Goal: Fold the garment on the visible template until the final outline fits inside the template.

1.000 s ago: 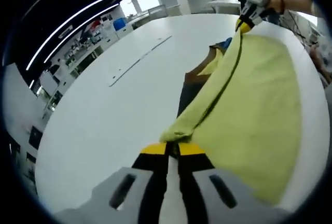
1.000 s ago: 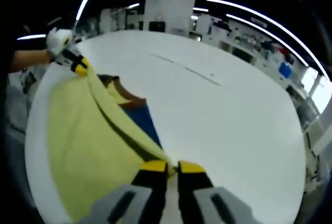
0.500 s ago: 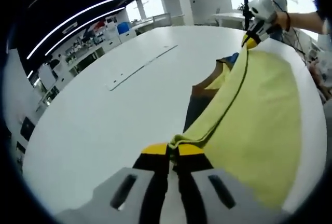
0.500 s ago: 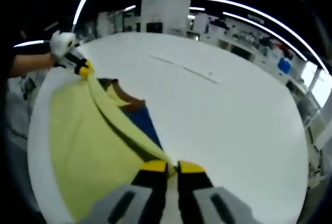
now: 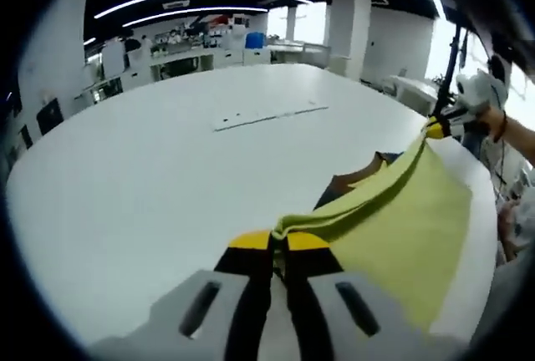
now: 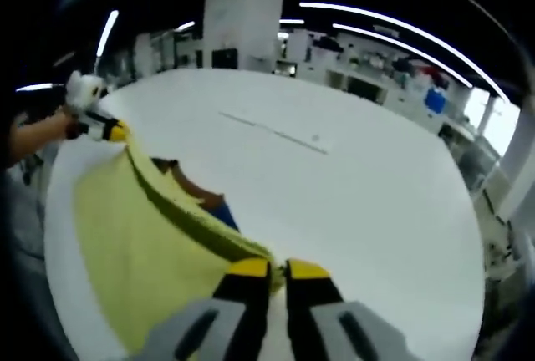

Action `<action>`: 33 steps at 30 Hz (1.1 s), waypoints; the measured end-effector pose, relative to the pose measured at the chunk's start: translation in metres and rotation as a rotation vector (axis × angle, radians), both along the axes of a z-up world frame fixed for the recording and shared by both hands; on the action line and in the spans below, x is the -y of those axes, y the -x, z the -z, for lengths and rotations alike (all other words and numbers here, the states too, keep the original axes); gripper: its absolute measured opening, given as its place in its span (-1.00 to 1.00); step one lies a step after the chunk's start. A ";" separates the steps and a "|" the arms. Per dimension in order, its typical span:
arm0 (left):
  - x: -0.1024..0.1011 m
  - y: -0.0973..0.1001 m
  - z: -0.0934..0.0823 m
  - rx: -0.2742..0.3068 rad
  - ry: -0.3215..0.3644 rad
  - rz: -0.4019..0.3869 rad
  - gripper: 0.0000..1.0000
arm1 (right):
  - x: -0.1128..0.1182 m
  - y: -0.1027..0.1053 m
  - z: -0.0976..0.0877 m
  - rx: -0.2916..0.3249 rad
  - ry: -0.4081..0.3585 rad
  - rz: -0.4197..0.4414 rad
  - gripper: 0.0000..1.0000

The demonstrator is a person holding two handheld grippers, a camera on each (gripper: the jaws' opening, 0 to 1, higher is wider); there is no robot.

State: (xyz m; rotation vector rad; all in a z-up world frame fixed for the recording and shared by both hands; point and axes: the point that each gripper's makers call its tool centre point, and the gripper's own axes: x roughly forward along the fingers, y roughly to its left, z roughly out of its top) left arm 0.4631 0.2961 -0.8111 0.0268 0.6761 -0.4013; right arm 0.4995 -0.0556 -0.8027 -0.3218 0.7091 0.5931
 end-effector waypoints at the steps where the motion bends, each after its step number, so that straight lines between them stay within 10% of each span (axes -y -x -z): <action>1: -0.001 -0.004 0.003 0.015 -0.002 0.000 -0.97 | 0.001 -0.003 0.005 -0.007 0.004 0.007 -0.97; 14: -0.012 -0.013 0.022 0.007 -0.073 -0.048 -0.84 | 0.000 -0.011 0.036 -0.090 -0.042 0.141 -0.78; 33: -0.010 0.031 -0.012 0.050 0.043 -0.055 0.41 | -0.014 0.012 -0.009 -0.092 -0.260 0.140 0.62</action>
